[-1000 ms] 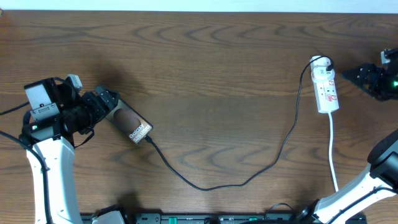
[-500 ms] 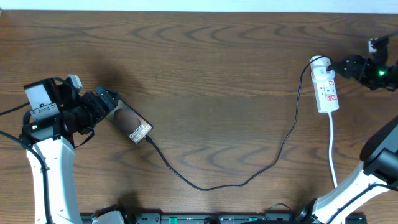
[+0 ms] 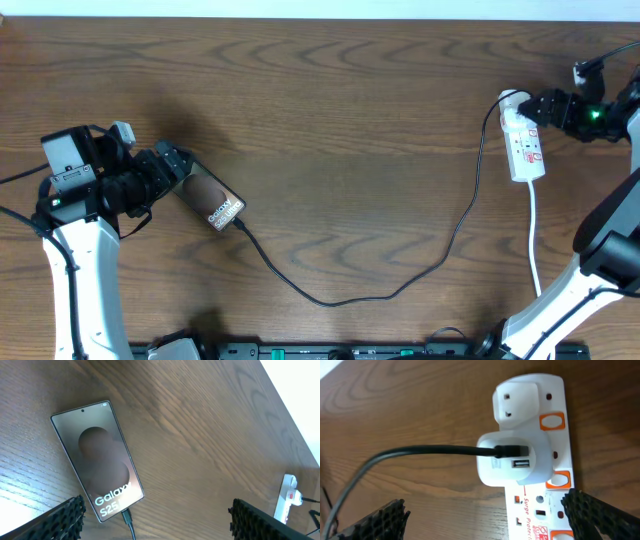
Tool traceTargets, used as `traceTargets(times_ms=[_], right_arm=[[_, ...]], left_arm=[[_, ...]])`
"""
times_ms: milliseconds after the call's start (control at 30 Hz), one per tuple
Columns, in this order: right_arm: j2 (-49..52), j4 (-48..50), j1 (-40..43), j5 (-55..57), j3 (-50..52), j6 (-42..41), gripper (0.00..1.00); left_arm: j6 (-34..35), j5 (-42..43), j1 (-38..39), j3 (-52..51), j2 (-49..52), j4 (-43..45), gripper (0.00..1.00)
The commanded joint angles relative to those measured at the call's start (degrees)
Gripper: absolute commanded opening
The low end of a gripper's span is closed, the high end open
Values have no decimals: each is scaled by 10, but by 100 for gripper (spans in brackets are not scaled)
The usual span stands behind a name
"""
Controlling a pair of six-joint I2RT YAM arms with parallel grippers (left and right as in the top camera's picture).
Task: Plug charger to phone and switch on socket
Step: 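Press the orange switch down with the right gripper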
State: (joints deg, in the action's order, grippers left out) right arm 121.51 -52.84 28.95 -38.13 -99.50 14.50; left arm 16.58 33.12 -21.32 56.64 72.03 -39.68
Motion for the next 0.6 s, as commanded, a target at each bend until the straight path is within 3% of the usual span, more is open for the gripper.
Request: traceTargets(times_ms=[0, 567], right_arm=[[6, 6, 0, 7, 15, -4, 99], [7, 65, -6, 5, 80, -23, 99]], left_arm=[[-11, 8, -1, -2, 6, -2, 91], [-11, 7, -1, -2, 6, -2, 91]])
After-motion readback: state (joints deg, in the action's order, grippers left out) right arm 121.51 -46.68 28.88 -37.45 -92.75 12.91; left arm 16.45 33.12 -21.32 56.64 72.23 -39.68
